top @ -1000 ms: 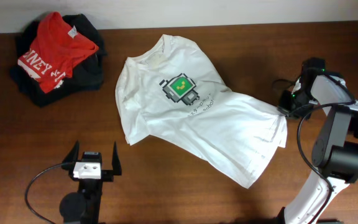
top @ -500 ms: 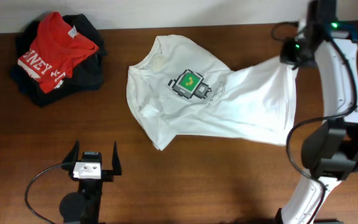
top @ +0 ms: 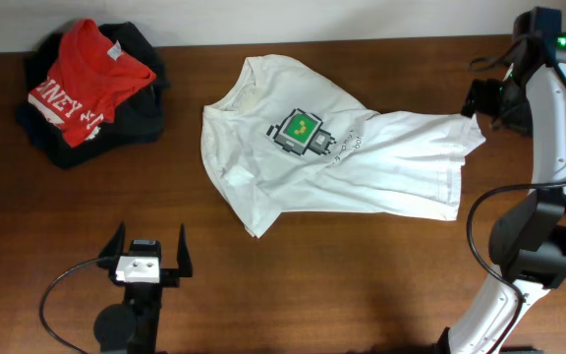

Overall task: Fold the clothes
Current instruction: 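Grasp the right hem corner with the right gripper and pull it rightward, then reach the left gripper to the shirt's left hem corner, then grasp the left and right hem corners with both grippers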

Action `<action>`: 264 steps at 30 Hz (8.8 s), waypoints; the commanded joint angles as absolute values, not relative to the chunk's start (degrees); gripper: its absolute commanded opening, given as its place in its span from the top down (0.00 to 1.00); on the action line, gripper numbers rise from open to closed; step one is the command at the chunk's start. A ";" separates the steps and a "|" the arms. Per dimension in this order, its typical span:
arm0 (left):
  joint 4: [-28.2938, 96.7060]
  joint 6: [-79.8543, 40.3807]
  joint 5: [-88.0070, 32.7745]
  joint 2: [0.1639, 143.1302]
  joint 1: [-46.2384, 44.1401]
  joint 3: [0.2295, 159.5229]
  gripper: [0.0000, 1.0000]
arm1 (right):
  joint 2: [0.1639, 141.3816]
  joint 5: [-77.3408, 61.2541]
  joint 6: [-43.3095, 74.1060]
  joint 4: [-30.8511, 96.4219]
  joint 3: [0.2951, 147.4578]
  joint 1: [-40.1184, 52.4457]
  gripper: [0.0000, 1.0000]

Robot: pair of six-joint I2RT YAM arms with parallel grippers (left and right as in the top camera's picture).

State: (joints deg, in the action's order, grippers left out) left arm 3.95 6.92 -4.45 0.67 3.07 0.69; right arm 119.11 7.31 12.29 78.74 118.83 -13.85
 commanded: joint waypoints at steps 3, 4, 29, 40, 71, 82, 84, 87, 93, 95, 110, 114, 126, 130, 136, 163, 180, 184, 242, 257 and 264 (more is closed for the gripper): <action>4.21 7.62 -4.86 0.40 3.27 0.51 0.01 | 118.76 -3.40 13.17 82.46 112.73 -12.78 0.01; 4.21 7.62 -4.86 0.40 3.27 0.54 0.01 | 118.78 -2.92 13.17 82.50 110.04 -12.36 0.01; 4.21 7.62 -4.86 0.40 3.27 0.51 0.01 | 98.70 1.43 16.82 69.08 77.03 -12.14 0.01; 4.21 7.62 -4.86 0.40 3.27 0.51 0.01 | 101.32 6.76 16.80 53.89 72.86 -12.12 0.01; -2.04 -6.17 -38.63 1.06 3.27 2.96 0.01 | 101.32 6.28 16.82 53.91 72.86 -12.03 0.01; 11.38 1.19 -34.76 28.29 3.03 31.00 0.01 | 101.32 6.26 16.82 53.91 72.86 -12.03 0.01; 17.82 4.03 -34.70 36.42 2.00 39.83 0.01 | 101.32 6.28 16.82 53.91 72.86 -12.03 0.01; 30.20 5.52 -32.97 47.27 -1.13 52.88 0.01 | 101.32 6.28 16.82 53.91 72.86 -12.03 0.01; 34.24 4.10 -53.39 59.57 -6.68 62.50 0.01 | 101.32 6.28 16.82 53.91 72.86 -12.01 0.01; 33.76 -5.54 -45.98 61.67 -7.18 62.98 0.01 | 101.32 6.28 16.82 53.91 72.86 -12.03 0.01; 57.82 -26.39 1.98 96.23 -24.80 80.75 0.01 | 101.32 6.28 16.82 53.91 72.86 -12.03 0.01; 58.63 -31.75 2.28 104.40 -23.83 80.73 0.01 | 101.32 6.28 16.82 53.91 72.86 -12.03 0.01; 57.47 -39.05 -0.10 116.60 -22.76 80.55 0.04 | 101.32 6.28 16.82 53.91 72.86 -12.03 0.01; 57.12 -39.00 -0.25 116.75 -20.67 80.51 0.10 | 101.32 6.28 16.82 53.91 72.86 -12.03 0.01; 54.48 -36.56 -4.75 116.77 -20.45 80.27 0.19 | 101.32 6.28 16.82 53.91 72.86 -12.03 0.01; 50.35 -27.33 -9.76 116.68 -16.34 75.68 0.41 | 101.32 6.28 16.82 53.91 72.86 -12.01 0.01; 60.62 -27.29 -4.45 99.96 -16.32 74.59 0.99 | 101.32 6.28 16.82 53.91 72.86 -12.03 0.01; 65.80 -27.33 -2.46 97.19 -16.32 74.59 0.99 | 101.32 6.22 16.84 53.34 72.86 -12.01 0.01; 44.12 -16.64 10.35 97.03 -9.32 50.50 0.63 | 101.34 -2.48 24.32 58.22 60.62 -12.01 0.01; 45.50 -18.39 10.37 96.82 -8.95 51.27 0.93 | 101.32 -6.00 21.28 55.11 58.54 -16.34 0.14; 45.67 -18.39 10.37 96.82 -8.95 51.27 0.93 | 101.32 -3.22 21.52 47.68 55.31 -13.15 0.28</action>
